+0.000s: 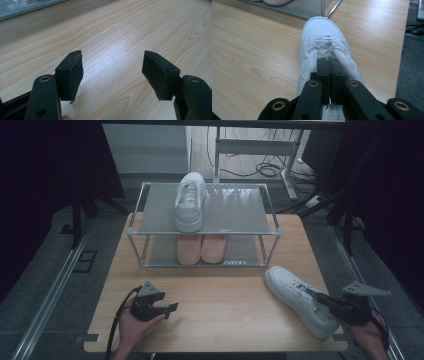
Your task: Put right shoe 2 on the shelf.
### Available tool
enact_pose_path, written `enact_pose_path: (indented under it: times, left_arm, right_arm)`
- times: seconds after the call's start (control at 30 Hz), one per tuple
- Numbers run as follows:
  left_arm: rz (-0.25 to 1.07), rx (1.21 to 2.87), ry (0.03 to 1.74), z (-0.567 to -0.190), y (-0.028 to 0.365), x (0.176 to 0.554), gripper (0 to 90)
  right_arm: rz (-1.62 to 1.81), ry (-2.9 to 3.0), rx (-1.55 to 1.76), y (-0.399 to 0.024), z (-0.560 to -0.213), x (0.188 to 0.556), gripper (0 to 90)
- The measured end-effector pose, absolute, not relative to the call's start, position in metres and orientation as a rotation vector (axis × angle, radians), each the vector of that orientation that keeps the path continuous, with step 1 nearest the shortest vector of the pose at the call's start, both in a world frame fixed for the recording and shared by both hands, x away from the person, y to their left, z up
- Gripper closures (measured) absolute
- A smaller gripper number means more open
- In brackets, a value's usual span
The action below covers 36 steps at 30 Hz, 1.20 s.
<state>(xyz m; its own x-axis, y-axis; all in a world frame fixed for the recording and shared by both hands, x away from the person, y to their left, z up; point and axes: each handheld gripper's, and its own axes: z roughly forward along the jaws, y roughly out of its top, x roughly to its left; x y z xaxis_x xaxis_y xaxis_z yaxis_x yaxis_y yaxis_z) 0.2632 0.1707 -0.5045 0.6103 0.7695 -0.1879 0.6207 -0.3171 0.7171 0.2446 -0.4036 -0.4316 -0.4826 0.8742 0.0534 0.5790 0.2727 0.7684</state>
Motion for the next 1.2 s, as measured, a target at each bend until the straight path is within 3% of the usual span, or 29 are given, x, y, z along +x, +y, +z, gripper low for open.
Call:
enact_pose_path:
  times: [0.1, 0.3, 0.5, 0.83, 1.2]
  left_arm:
    - [0.238, 2.043, 1.094, -0.504, 0.171, 0.263, 33.6]
    - [0.237, 2.044, 1.091, -0.504, 0.169, 0.263, 33.5]
    - [0.235, 2.046, 1.091, -0.504, 0.169, 0.264, 33.5]
    - [0.234, 2.048, 1.09, -0.505, 0.169, 0.264, 33.5]
    - [0.237, 2.046, 1.091, -0.505, 0.17, 0.264, 33.5]
  right_arm:
    - [1.057, 2.162, 1.325, -0.41, -0.431, 0.246, 87.3]
    - [1.04, 2.188, 1.318, -0.419, -0.433, 0.246, 63.6]
    - [0.997, 2.206, 1.306, -0.422, -0.437, 0.25, 54.5]
    - [0.955, 2.264, 1.303, -0.418, -0.451, 0.276, 54.2]
    - [0.839, 2.31, 1.297, -0.408, -0.463, 0.296, 68.3]
